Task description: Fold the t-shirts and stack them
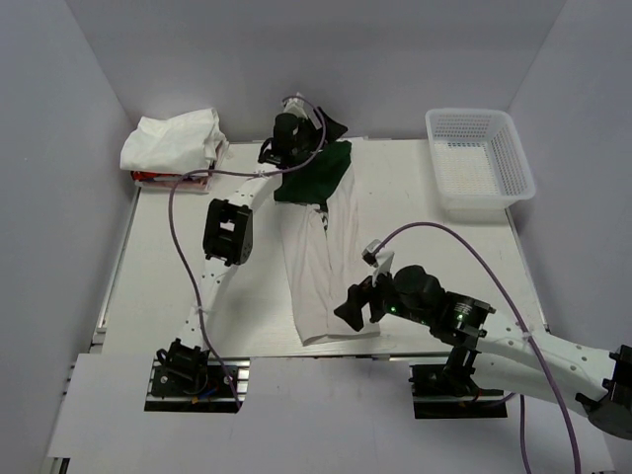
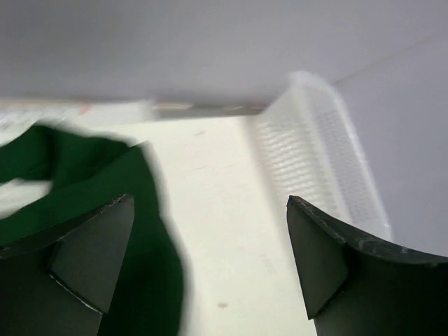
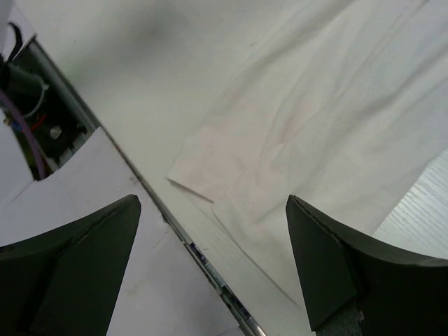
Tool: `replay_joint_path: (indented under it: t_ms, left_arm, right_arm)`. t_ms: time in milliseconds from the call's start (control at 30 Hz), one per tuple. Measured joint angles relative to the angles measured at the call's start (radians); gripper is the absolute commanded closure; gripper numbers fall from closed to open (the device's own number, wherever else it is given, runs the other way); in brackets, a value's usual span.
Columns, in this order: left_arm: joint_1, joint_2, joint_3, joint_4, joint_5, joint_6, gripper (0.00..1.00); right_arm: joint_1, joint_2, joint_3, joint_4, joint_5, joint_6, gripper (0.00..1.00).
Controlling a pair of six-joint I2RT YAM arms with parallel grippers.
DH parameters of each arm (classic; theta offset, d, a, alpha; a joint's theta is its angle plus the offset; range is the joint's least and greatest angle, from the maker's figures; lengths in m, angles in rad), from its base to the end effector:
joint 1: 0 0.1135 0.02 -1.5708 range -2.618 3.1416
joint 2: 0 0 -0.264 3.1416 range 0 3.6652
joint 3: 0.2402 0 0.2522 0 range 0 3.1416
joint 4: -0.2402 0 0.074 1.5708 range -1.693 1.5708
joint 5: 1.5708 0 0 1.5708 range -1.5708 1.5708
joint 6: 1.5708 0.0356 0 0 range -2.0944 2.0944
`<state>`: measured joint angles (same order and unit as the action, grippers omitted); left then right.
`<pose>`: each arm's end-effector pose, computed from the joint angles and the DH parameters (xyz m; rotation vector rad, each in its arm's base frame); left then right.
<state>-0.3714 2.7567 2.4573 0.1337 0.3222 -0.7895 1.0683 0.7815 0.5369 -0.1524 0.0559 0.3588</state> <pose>0.5762 -0.2365 0.1799 -0.1349 1.8617 -1.1099 0.0912 0.1619 0.2560 -0.6840 1.9575 0.8586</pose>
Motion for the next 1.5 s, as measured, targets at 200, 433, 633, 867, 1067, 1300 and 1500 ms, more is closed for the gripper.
replay_joint_path:
  t_ms: [200, 433, 633, 867, 1067, 1300, 1500]
  left_arm:
    - [-0.024, -0.333, -0.072, -0.089, 0.103, 0.085, 0.00]
    - [-0.046, -1.020, -0.845, -0.175, 0.155, 0.195, 0.00]
    - [-0.169, -1.363, -1.489, -0.299, 0.125, 0.195, 0.05]
    - [-0.291, -1.537, -1.736, -0.578, 0.114, 0.134, 0.04]
    - [-0.433, -1.489, -1.846, -0.653, 0.143, 0.065, 0.12]
    - [-0.496, -1.356, -1.825, -0.653, 0.095, 0.035, 0.29]
    - [-0.499, -1.298, -1.825, -0.567, 0.108, -0.010, 0.58]
  right_arm:
    - [-0.002, 0.031, 0.011, -0.076, 0.186, 0.108, 0.10]
    - [-0.025, 0.112, 0.019, -0.233, 0.289, 0.222, 0.12]
    - [-0.052, 0.241, 0.019, -0.334, 0.256, 0.283, 0.10]
    - [-0.092, 0.255, -0.023, -0.340, 0.187, 0.314, 0.10]
    - [-0.124, 0.273, -0.044, -0.316, 0.089, 0.315, 0.10]
    - [-0.164, 0.285, -0.054, -0.275, 0.012, 0.312, 0.14]
    - [-0.192, 0.286, -0.070, -0.240, -0.009, 0.309, 0.43]
